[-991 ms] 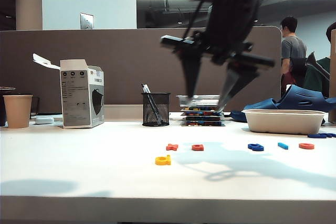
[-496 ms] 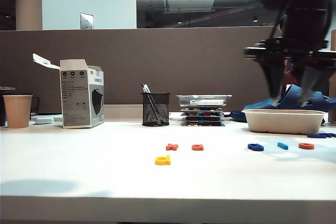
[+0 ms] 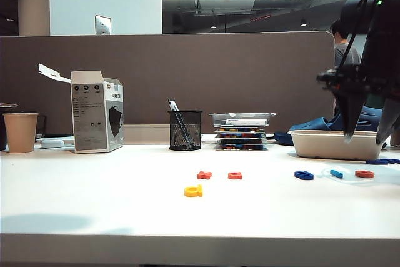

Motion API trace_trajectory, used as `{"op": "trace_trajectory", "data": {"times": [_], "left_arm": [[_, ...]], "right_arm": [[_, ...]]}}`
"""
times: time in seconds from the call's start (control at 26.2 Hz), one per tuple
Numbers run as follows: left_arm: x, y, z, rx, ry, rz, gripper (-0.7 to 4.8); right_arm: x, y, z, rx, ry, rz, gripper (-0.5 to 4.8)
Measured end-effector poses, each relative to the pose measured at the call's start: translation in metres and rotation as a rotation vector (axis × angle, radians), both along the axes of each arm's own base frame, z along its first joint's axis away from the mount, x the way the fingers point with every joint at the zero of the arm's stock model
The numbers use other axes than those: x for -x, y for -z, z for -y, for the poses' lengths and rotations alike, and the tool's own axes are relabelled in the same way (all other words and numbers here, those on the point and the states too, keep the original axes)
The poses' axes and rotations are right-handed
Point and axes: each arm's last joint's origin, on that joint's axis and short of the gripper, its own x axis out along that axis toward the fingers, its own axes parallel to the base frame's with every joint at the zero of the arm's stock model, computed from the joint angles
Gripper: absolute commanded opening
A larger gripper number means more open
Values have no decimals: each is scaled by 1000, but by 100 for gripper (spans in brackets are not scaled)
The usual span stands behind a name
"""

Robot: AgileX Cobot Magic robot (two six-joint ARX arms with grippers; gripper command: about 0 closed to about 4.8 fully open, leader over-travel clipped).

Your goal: Select the appropriate letters from the row of letter magnets placed on the table to arrange into the word "dog".

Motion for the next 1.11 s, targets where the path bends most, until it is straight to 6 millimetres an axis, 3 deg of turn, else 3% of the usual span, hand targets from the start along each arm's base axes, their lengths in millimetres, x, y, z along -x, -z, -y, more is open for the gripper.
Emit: {"op": "trace_trajectory", "data": {"times": [0.23, 0.42, 1.11], "left_arm": [[0, 0, 0, 0, 0, 0, -5], [0, 0, 0, 0, 0, 0, -5], [0, 0, 0, -1, 0, 0, -5]], "right_arm": [[-11, 32, -1, 23, -52, -79, 258], [-14, 43, -1, 27, -58, -106, 257], [-16, 45, -1, 42, -57, -99, 247]]}}
